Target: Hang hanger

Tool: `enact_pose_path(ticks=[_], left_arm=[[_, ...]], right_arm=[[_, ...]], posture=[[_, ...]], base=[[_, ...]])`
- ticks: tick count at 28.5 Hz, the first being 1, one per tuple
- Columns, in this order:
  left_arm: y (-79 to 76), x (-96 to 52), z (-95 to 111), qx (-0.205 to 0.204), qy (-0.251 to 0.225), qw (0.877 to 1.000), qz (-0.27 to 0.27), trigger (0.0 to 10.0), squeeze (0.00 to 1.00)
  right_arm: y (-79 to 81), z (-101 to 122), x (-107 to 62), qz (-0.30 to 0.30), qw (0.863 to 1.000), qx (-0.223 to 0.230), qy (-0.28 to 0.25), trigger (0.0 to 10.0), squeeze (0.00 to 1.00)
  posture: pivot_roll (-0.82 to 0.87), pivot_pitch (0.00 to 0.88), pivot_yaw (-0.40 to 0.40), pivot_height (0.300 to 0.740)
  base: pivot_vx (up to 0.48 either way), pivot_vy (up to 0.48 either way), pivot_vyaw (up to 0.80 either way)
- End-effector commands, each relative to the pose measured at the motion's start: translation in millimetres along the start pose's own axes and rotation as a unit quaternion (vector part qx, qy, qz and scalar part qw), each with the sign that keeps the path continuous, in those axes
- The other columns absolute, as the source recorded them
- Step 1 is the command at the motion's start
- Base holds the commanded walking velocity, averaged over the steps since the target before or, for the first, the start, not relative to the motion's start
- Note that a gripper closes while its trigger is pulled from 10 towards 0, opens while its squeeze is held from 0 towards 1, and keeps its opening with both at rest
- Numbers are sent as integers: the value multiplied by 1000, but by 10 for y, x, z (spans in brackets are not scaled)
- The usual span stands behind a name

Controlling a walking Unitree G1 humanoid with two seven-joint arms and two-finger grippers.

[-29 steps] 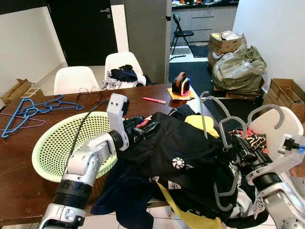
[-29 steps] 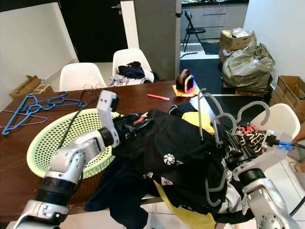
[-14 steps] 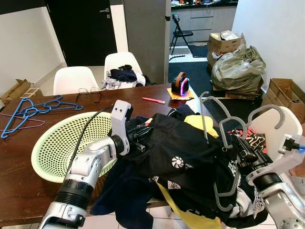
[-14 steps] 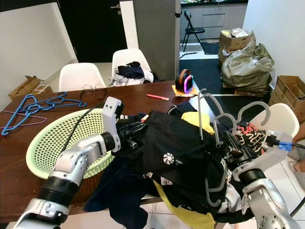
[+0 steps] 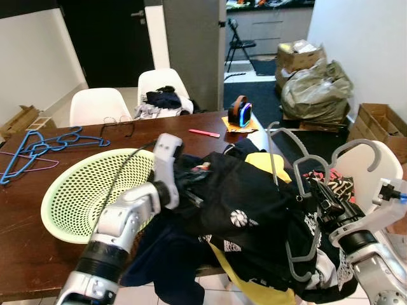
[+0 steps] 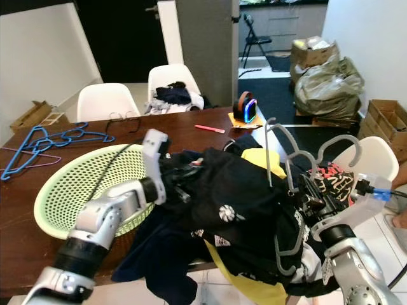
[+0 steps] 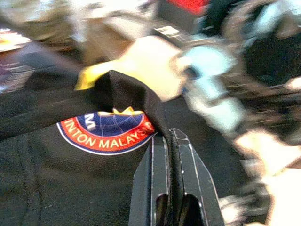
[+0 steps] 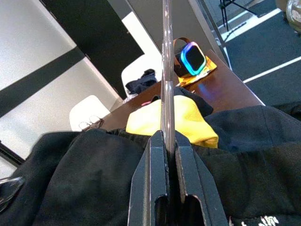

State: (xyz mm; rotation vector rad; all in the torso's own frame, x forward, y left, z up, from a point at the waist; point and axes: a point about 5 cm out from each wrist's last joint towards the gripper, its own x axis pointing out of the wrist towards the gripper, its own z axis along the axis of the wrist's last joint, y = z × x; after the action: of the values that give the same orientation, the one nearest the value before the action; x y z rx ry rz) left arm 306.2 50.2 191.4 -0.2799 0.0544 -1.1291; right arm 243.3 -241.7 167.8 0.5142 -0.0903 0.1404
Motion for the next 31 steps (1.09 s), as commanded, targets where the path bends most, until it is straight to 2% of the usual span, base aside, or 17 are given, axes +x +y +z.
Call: enact_pose_path(ticks=[1,2,4,5,7,11,13,15,17,18,19,20,21,22,23,27,31], left_arm=[[-260,61,-27,-21,6,997,-81,0,0],[-538,99,-173,-40,32,987,-154,0,0],[-538,99,-173,-40,32,987,-154,0,0],[-712,109,-316,-50,58,978,-194,0,0],[-805,106,-422,-62,75,973,-211,0,0],[-841,90,-489,-65,89,970,-216,0,0],[-838,-31,-570,-64,125,967,-214,0,0],[-838,-31,-570,-64,125,967,-214,0,0],[-758,-227,-642,-35,172,967,-182,0,0],[-758,-227,-642,-35,172,967,-182,0,0],[-658,-297,-665,-15,188,971,-145,10000,0],[-602,-339,-668,-4,196,973,-120,10000,318],[-506,-384,-663,8,201,976,-87,10000,839],[-506,-384,-663,8,201,976,-87,10000,839],[-435,-431,-649,20,207,976,-61,10000,1000],[-388,-469,-612,32,206,977,-46,10000,1000],[-312,-510,-399,59,177,982,-31,10000,1000]], right_arm=[[-10,-2,-8,-2,1000,0,2,10000,0],[-9,-3,0,-1,1000,0,1,10000,0],[-9,-3,0,-1,1000,0,1,10000,0],[-8,-5,4,-1,1000,1,1,10000,0],[-8,-5,4,-2,1000,1,0,10000,0],[-8,-6,2,-2,1000,1,0,10000,0],[-7,-7,-1,-2,1000,2,0,10000,0],[-7,-7,-1,-2,1000,2,0,10000,0],[-3,-5,-2,-1,1000,4,-1,10000,0],[-3,-5,-2,-1,1000,4,-1,10000,0],[-1,-3,-2,-1,1000,5,-1,10000,0],[0,-2,-2,-1,1000,5,-2,10000,0],[0,-2,1,-1,1000,5,-2,10000,0],[0,-2,1,-1,1000,5,-2,10000,0],[1,-2,2,-1,1000,6,-1,10000,0],[2,-1,2,-1,1000,6,-1,10000,0],[1,1,1,-1,1000,6,-1,10000,0]], posture=[[-139,0,19,740],[-142,0,23,740],[-142,0,23,740],[-144,0,23,740],[-143,0,25,740],[-142,0,26,740],[-139,0,27,740],[-139,0,27,740],[-136,0,29,740],[-136,0,29,740],[-129,0,27,740],[-129,0,27,740],[-129,0,27,740],[-129,0,27,740],[-129,0,25,740],[-128,0,25,740],[-129,0,25,740]], base=[[0,0,0],[0,0,0],[0,0,0],[0,0,0],[0,0,0],[0,0,0],[0,0,0],[0,0,0],[0,0,0],[0,0,0],[0,0,0],[0,0,0],[0,0,0],[0,0,0],[0,0,0],[0,0,0],[0,0,0]])
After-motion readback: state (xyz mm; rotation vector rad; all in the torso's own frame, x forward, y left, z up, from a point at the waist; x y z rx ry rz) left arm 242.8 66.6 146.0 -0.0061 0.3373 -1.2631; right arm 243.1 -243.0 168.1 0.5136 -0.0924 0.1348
